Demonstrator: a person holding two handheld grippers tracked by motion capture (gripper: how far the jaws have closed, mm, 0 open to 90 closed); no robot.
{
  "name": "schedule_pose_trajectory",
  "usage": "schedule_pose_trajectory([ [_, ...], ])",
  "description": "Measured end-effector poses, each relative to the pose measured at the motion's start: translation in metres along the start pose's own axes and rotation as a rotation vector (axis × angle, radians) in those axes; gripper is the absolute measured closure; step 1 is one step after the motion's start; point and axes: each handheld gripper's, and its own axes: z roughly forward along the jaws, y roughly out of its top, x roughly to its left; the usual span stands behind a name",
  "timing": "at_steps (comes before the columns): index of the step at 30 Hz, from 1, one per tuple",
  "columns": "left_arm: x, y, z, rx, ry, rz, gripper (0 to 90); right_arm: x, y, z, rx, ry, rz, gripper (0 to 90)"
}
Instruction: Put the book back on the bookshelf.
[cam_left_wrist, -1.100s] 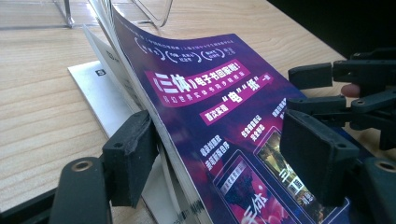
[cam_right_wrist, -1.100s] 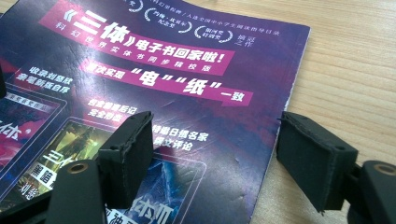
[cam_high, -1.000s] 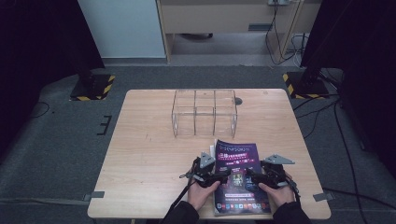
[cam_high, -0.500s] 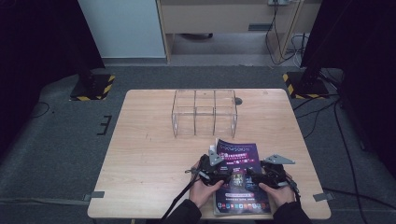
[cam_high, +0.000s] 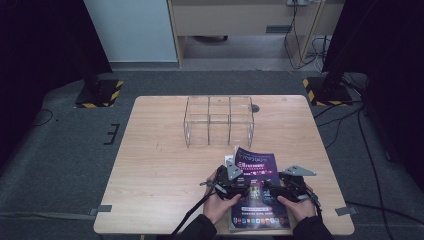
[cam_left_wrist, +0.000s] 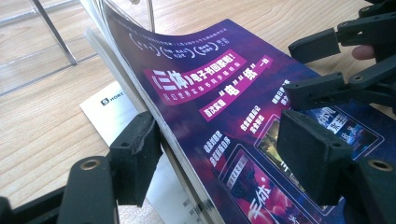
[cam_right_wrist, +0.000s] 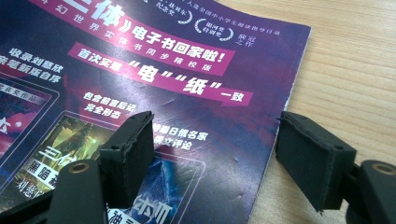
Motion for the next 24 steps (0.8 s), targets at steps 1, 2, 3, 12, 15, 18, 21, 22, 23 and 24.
schedule_pose_trajectory([
  [1,0.0,0.0,0.0,0.002,0.003,0.003,30.0,0.0,0.0,0.0,0.0,0.0,0.0,27.8],
  [2,0.0,0.0,0.0,0.004,0.006,0.004,30.0,0.0,0.0,0.0,0.0,0.0,0.0,27.8],
  [3,0.0,0.0,0.0,0.004,0.009,0.005,30.2,0.0,0.0,0.0,0.0,0.0,0.0,27.8],
  [12,-0.002,0.001,-0.005,-0.037,-0.007,-0.001,33.6,-0.001,0.0,0.0,-0.001,0.005,0.005,27.8],
  [15,-0.005,0.001,-0.003,-0.038,-0.005,0.002,33.8,-0.001,0.0,0.0,-0.001,0.009,0.005,27.8],
  [18,-0.001,0.0,0.0,-0.031,-0.008,-0.021,33.6,-0.001,0.0,-0.001,-0.001,0.011,0.009,27.8],
  [21,0.004,-0.004,0.002,-0.026,-0.008,-0.056,33.4,-0.002,0.0,0.0,-0.002,0.013,0.006,27.8],
  [22,0.006,-0.006,0.003,-0.02,-0.007,-0.063,33.5,-0.002,0.0,0.0,-0.002,0.013,0.006,27.8],
  [23,0.007,-0.008,0.004,-0.017,-0.005,-0.071,33.5,-0.002,0.0,0.0,-0.001,0.012,0.007,27.8],
  [24,0.009,-0.01,0.005,-0.014,-0.004,-0.087,33.6,-0.001,0.0,-0.001,-0.001,0.012,0.009,27.8],
])
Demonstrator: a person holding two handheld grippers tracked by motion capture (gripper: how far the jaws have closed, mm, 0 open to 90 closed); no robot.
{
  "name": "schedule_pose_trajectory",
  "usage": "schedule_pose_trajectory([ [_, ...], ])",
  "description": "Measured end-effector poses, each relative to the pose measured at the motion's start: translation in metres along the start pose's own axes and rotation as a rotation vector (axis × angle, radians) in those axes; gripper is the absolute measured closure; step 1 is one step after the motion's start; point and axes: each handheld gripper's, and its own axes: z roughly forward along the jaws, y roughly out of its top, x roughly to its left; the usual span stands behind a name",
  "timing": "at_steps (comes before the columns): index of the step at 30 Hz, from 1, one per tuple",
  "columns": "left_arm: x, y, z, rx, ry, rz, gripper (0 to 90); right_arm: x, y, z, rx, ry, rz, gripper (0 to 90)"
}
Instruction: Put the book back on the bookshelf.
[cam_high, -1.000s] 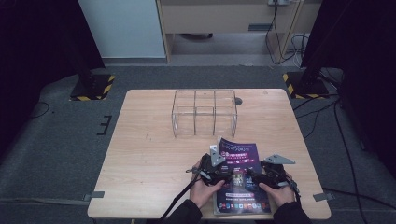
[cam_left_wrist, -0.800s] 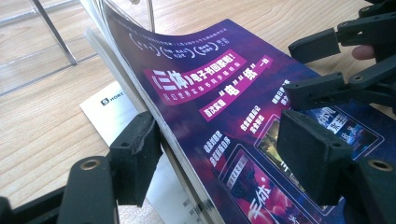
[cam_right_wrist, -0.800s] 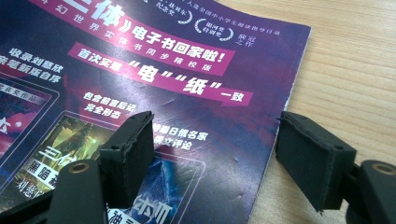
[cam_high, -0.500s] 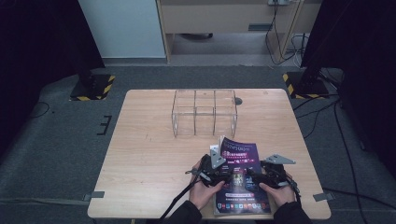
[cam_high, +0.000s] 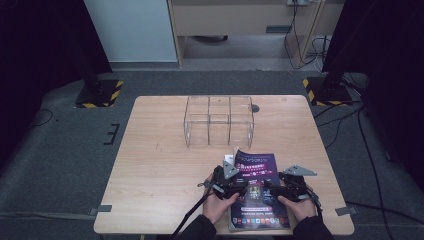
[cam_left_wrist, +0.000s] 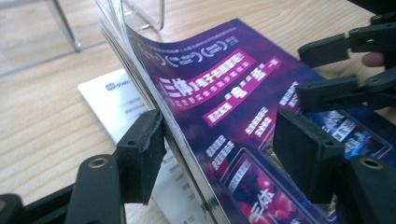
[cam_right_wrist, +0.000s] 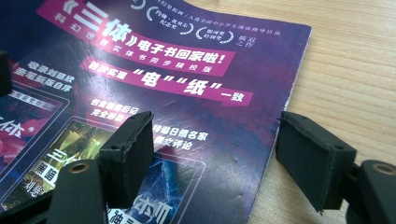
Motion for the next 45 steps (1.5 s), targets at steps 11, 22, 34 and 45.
schedule_pose_trajectory([
  [11,0.008,-0.01,0.007,0.036,0.018,-0.045,32.9,0.0,0.0,0.0,0.0,-0.001,-0.001,27.7],
  [22,0.019,-0.015,0.011,0.064,0.02,-0.087,33.9,0.0,0.0,0.0,0.0,-0.002,0.0,27.7],
  [34,0.022,-0.015,0.02,0.024,0.046,-0.156,28.4,-0.001,0.0,0.0,0.0,-0.001,0.0,27.7],
  [45,0.027,-0.017,0.006,-0.129,-0.066,-0.325,34.2,-0.001,0.0,-0.001,-0.003,0.004,0.007,28.0],
])
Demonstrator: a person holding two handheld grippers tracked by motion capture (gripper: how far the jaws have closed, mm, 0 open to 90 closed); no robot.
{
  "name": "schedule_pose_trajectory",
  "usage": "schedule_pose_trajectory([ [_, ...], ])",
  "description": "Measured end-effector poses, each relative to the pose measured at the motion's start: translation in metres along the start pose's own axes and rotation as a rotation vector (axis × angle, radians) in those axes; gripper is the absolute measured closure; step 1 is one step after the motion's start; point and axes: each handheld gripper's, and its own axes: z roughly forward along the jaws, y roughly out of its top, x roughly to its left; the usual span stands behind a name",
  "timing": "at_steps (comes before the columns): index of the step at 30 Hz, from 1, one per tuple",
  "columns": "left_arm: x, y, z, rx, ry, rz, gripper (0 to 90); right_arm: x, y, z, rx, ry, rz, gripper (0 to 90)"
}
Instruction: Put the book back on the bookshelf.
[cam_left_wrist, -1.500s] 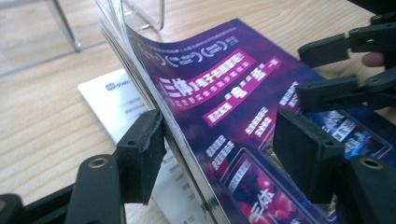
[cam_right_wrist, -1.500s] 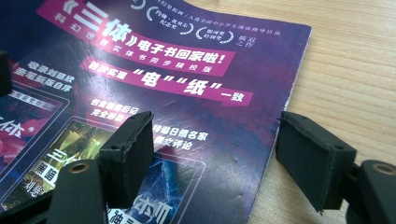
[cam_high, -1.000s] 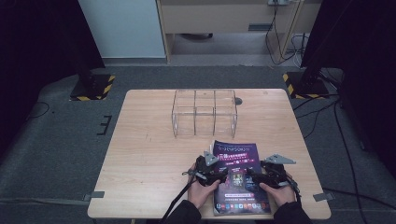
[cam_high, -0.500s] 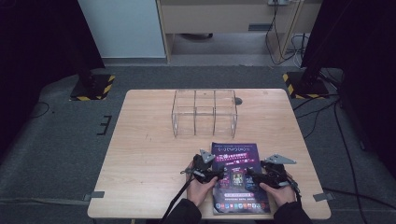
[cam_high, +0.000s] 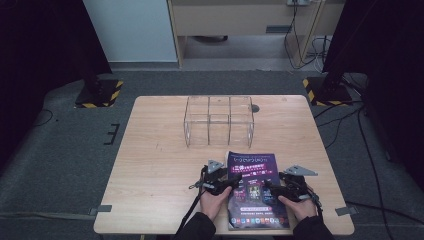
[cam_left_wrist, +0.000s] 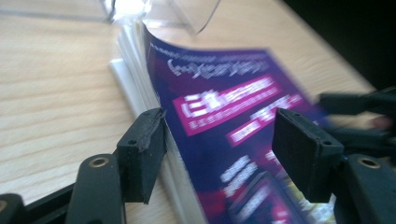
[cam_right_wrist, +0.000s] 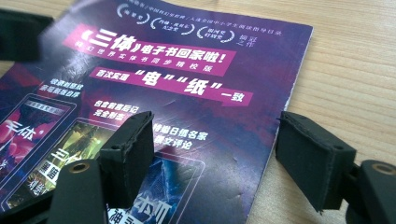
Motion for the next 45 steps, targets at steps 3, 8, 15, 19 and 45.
schedule_pose_trajectory([
  [3,-0.006,-0.002,-0.005,-0.024,-0.055,0.0,34.2,0.0,0.0,0.0,-0.002,0.001,0.002,27.9],
  [8,-0.008,-0.012,-0.004,0.022,-0.06,0.037,33.9,-0.001,0.0,0.0,-0.003,0.005,0.004,27.9],
  [15,-0.007,-0.003,-0.001,0.068,-0.108,0.084,33.2,-0.001,0.0,0.0,-0.003,0.006,0.007,27.9],
  [19,-0.005,0.0,0.005,0.102,-0.118,0.094,29.1,-0.001,0.0,0.0,-0.003,0.007,0.007,27.9],
  [45,-0.008,0.004,0.009,0.123,-0.09,0.134,39.5,-0.002,0.0,-0.001,-0.004,0.005,0.015,27.8],
])
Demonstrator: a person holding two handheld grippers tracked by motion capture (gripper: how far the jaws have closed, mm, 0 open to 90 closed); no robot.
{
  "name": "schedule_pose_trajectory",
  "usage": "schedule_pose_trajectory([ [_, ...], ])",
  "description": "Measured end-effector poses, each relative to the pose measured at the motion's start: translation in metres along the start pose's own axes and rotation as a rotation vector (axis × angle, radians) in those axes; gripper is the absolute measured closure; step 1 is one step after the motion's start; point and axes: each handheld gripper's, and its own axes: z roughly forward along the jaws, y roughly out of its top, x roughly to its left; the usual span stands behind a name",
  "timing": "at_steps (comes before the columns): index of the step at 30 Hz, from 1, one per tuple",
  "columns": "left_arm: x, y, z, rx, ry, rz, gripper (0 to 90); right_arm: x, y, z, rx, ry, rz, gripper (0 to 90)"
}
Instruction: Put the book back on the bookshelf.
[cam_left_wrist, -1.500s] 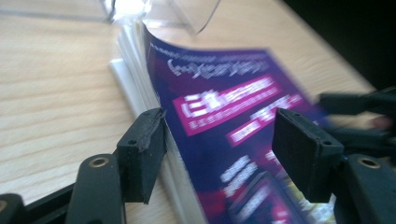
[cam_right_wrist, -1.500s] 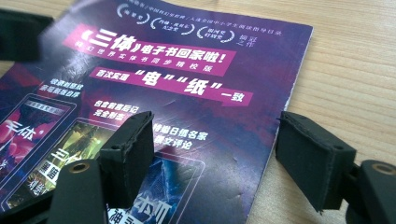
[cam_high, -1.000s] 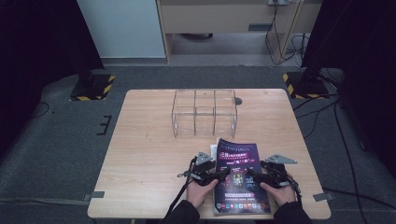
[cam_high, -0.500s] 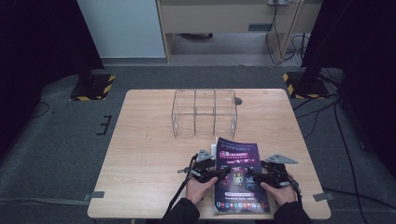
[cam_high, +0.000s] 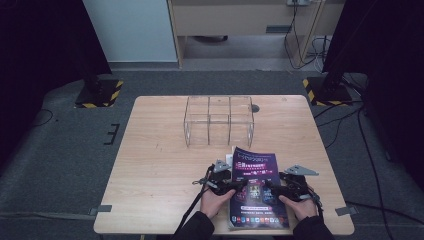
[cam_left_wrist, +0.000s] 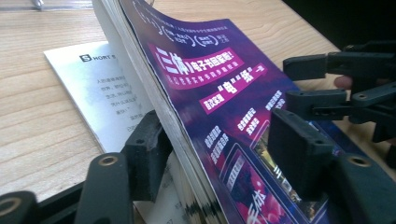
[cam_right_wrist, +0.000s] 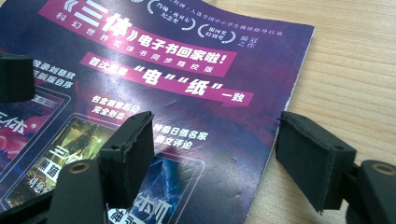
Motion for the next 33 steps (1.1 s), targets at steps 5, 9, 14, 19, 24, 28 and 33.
schedule_pose_trajectory([
  [5,-0.001,0.001,-0.001,0.017,0.066,-0.004,54.2,0.0,0.0,0.0,0.003,0.0,0.002,27.9],
  [9,-0.002,0.002,-0.002,0.021,0.089,-0.007,64.8,0.0,0.0,0.0,0.003,0.0,0.002,27.9],
  [14,-0.005,0.003,-0.003,0.027,0.117,0.011,70.3,0.0,0.0,0.0,-0.001,0.0,-0.001,28.0],
  [19,-0.007,0.003,-0.005,0.015,0.122,0.027,73.7,-0.003,0.0,-0.001,-0.005,0.012,0.011,27.7],
  [24,-0.01,0.008,-0.011,-0.028,0.093,0.024,78.3,-0.005,0.002,-0.006,-0.036,0.02,0.023,26.1],
  [28,-0.016,0.012,-0.016,-0.053,0.065,0.025,83.1,-0.008,0.002,-0.012,-0.056,0.034,0.037,24.9],
  [33,-0.018,0.014,-0.02,-0.084,0.045,0.02,84.0,-0.009,0.003,-0.015,-0.066,0.048,0.038,24.2],
])
